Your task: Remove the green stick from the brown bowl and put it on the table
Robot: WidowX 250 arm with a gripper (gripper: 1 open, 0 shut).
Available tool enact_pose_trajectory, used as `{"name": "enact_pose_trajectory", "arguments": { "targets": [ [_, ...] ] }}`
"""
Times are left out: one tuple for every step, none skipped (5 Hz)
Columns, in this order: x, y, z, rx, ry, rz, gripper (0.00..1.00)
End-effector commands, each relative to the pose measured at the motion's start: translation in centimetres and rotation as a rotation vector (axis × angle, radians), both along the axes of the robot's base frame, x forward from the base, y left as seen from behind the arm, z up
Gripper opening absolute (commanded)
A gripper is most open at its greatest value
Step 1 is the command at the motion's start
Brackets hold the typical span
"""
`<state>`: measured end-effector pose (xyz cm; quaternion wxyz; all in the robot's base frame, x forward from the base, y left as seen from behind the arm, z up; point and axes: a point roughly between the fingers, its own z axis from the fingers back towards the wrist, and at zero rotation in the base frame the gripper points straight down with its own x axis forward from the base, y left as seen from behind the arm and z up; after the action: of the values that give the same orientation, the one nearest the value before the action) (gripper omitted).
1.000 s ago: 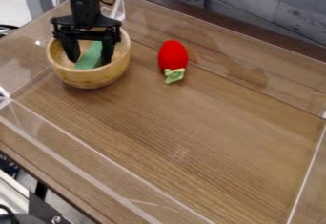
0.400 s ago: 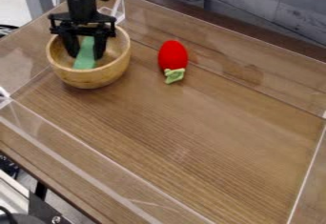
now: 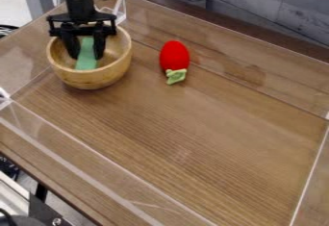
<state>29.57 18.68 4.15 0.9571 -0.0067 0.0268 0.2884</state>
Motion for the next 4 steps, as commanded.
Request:
{"name": "enact_pose_trajectory", "arguments": {
  "targets": [
    [0.3, 0.6, 2.3, 0.024, -0.068, 0.07, 0.0],
    [0.8, 0.8, 4.2, 0.012, -0.086, 0.109, 0.0],
    [1.5, 0.9, 6.8, -0.012, -0.117, 0.146, 0.0],
    [1.8, -0.7, 10.1, -0.048, -0.144, 0.143, 0.0]
  ]
}}
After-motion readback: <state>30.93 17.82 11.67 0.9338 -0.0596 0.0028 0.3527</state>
